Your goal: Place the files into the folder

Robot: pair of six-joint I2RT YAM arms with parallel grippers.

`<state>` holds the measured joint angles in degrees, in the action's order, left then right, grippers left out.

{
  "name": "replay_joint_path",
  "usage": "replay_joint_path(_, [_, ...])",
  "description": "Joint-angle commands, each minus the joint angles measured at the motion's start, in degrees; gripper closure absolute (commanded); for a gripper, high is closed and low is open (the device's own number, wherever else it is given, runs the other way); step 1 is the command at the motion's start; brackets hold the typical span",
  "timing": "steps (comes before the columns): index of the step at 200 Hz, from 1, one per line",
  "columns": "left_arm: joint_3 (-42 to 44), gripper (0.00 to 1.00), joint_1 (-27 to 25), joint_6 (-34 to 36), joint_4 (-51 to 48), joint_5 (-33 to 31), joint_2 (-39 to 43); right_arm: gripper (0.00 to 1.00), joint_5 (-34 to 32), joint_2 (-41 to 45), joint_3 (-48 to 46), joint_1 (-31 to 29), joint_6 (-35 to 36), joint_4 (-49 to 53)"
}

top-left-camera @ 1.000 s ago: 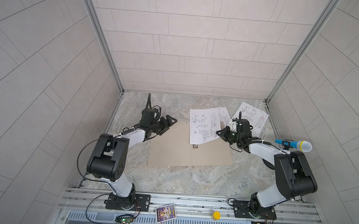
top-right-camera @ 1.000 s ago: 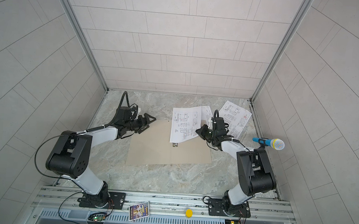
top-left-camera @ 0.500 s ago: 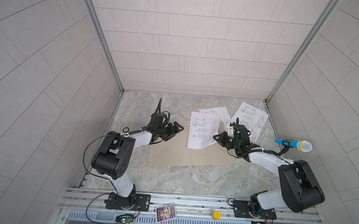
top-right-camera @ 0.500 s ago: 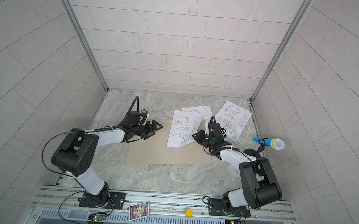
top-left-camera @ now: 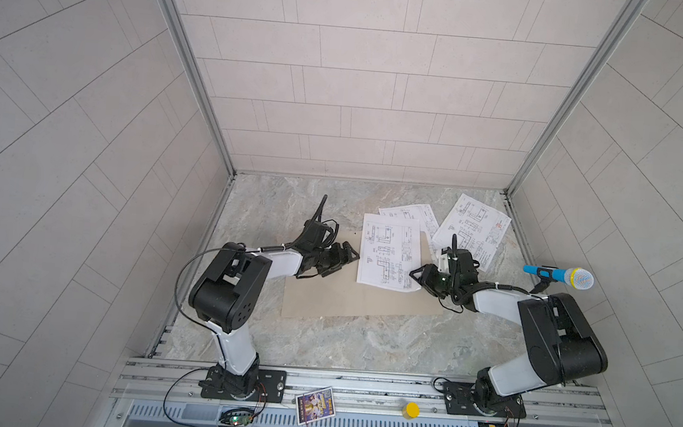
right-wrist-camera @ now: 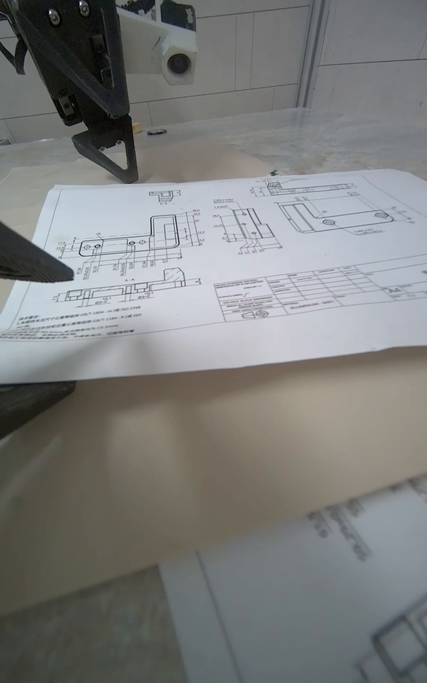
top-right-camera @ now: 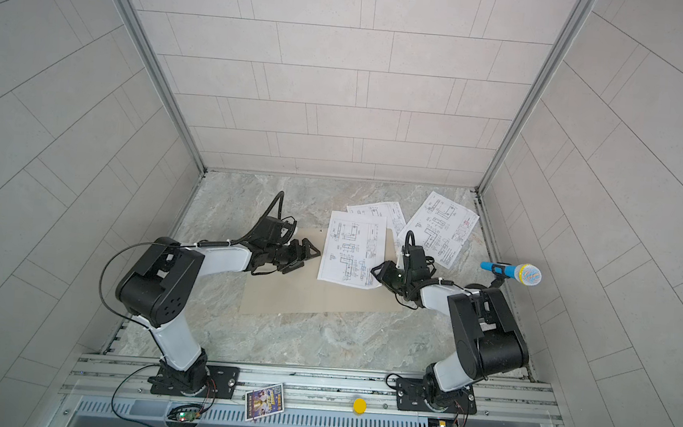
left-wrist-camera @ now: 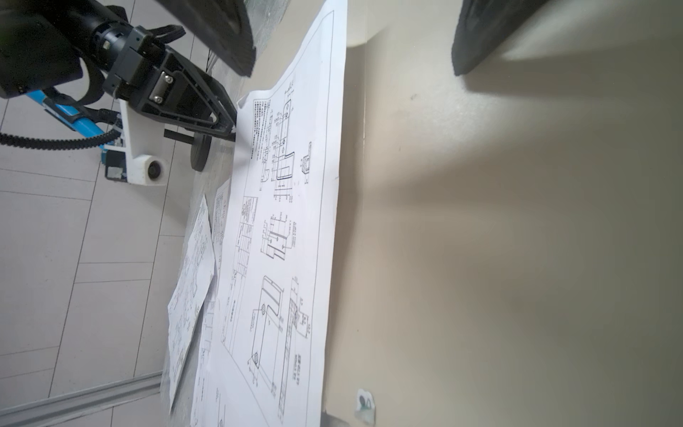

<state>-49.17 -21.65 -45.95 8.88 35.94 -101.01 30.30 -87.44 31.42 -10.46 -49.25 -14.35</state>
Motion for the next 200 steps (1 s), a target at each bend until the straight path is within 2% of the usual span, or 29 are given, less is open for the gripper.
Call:
replay_joint_path(1, [-1.8,0.11,-0.1,1.6,-1.6,-0.6,-0.9,0.54,1.7,-2.1,0.1,1.9,1.5,-3.9])
replay_joint_path(41, [-3.5,0.12,-0.5,1.5,-1.3,0.3,-2.9,0.5,11.7,-13.4,2.9,3.8,-1.3,-16.2])
replay_joint_path(63, [-4.4,0.12,-0.6,1.5,-1.2,0.9,-4.1,0.52,12.1,-16.3,3.1,4.0,-2.7,-20.7])
replay_joint_path(120, [-7.7,0.14,-0.9,1.2,-0.5,1.1,-6.6,0.47,12.9,-18.6,7.1,4.4,0.3,-16.7])
replay_joint_path(142, [-9.0,0.15,-1.2,0.7,-0.2,1.5,-7.9,0.58,13.5,-19.0,7.8,4.4,0.4,-16.3])
replay_joint_path(169, [-8.9,0.18,-1.4,-0.4,1.6,1.6,-8.7,0.6,13.6,-18.7,8.0,4.4,1.3,-15.0])
replay_joint_path(200, [-7.9,0.21,-1.4,-2.5,4.9,2.3,-8.8,0.77,13.7,-18.2,7.8,4.4,1.0,-14.5])
